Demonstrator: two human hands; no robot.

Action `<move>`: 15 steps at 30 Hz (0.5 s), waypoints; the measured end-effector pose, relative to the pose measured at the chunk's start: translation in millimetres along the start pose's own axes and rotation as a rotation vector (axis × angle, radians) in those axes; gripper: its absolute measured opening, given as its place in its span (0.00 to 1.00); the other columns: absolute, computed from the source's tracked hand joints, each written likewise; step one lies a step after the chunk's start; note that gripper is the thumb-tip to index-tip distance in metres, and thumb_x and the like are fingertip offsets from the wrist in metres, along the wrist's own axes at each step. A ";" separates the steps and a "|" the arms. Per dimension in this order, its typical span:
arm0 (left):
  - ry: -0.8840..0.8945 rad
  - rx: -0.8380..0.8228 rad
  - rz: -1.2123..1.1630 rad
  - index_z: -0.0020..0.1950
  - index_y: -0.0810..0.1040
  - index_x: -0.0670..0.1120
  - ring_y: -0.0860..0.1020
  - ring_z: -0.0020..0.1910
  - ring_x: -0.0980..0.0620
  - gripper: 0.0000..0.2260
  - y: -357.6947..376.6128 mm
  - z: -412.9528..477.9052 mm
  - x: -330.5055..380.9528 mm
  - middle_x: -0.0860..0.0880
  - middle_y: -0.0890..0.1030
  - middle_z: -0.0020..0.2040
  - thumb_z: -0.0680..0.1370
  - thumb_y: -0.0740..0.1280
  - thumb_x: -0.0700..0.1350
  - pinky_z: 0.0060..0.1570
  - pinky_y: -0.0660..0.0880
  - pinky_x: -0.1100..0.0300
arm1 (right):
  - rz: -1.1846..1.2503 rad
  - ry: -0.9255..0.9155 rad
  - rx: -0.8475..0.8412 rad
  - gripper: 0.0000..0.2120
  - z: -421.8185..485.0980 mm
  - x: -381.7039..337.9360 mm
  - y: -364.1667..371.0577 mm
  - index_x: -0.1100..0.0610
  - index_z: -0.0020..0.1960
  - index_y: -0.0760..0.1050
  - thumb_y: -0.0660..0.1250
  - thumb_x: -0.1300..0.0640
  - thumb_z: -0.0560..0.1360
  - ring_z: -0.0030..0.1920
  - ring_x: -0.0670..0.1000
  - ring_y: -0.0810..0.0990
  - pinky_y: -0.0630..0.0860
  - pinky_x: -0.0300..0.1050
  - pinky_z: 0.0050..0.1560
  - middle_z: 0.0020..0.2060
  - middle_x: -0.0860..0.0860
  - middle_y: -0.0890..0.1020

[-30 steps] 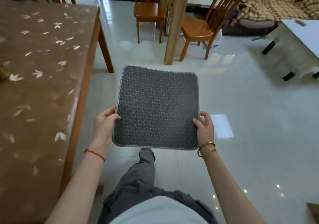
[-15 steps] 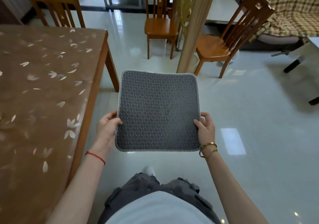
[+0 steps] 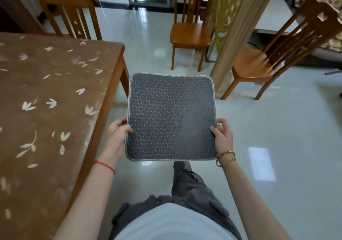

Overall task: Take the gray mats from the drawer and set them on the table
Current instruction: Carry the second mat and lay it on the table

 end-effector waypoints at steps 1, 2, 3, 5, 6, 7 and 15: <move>0.002 0.003 0.001 0.60 0.78 0.42 0.77 0.51 0.49 0.20 9.4 15.3 9.1 0.49 0.80 0.47 0.73 0.60 0.27 0.54 0.75 0.52 | 0.000 -0.006 -0.012 0.12 21.7 -7.5 4.7 0.50 0.43 0.73 0.61 0.67 0.75 0.43 0.53 0.79 0.74 0.50 0.49 0.42 0.53 0.83; 0.001 0.012 -0.009 0.59 0.79 0.42 0.77 0.52 0.48 0.19 19.7 30.9 18.3 0.49 0.80 0.47 0.72 0.60 0.27 0.58 0.75 0.48 | -0.006 -0.012 -0.027 0.11 44.3 -16.4 9.0 0.51 0.43 0.73 0.61 0.67 0.75 0.44 0.53 0.79 0.74 0.50 0.49 0.42 0.53 0.83; 0.000 0.025 -0.018 0.56 0.79 0.44 0.77 0.52 0.47 0.18 30.3 45.7 29.4 0.49 0.80 0.47 0.72 0.60 0.27 0.62 0.74 0.46 | -0.014 -0.014 -0.042 0.11 67.7 -26.0 13.5 0.52 0.44 0.73 0.61 0.67 0.75 0.44 0.53 0.79 0.74 0.50 0.49 0.42 0.53 0.83; -0.005 0.048 -0.032 0.49 0.79 0.48 0.77 0.54 0.46 0.18 50.7 71.9 53.3 0.49 0.80 0.46 0.72 0.60 0.27 0.64 0.72 0.44 | -0.019 -0.014 -0.080 0.08 114.0 -45.9 22.8 0.55 0.46 0.73 0.60 0.67 0.76 0.44 0.52 0.79 0.75 0.49 0.48 0.42 0.54 0.83; -0.006 0.054 -0.036 0.47 0.78 0.49 0.77 0.56 0.44 0.18 60.6 85.1 65.9 0.48 0.80 0.47 0.72 0.60 0.27 0.65 0.72 0.43 | -0.022 -0.025 -0.096 0.06 137.4 -56.4 27.8 0.58 0.48 0.73 0.60 0.67 0.76 0.44 0.52 0.79 0.75 0.48 0.48 0.42 0.53 0.83; -0.005 0.066 -0.045 0.47 0.78 0.50 0.78 0.58 0.43 0.18 71.1 101.1 79.6 0.48 0.80 0.48 0.72 0.60 0.28 0.65 0.71 0.42 | -0.032 -0.043 -0.110 0.05 163.4 -69.0 33.7 0.60 0.50 0.72 0.60 0.68 0.77 0.44 0.50 0.79 0.75 0.47 0.47 0.42 0.53 0.82; -0.021 0.170 -0.128 0.55 0.80 0.48 0.78 0.61 0.42 0.20 112.7 200.0 153.7 0.43 0.82 0.58 0.71 0.62 0.29 0.65 0.71 0.40 | -0.044 -0.079 -0.216 0.07 315.7 -136.7 94.7 0.58 0.48 0.72 0.60 0.69 0.77 0.35 0.39 0.79 0.74 0.35 0.38 0.37 0.48 0.80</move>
Point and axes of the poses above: each hand's wrist, its own z-axis towards the middle knuckle, its own y-axis out of the palm, x = y × z, the point moved 2 cm from there along z, towards the middle knuckle
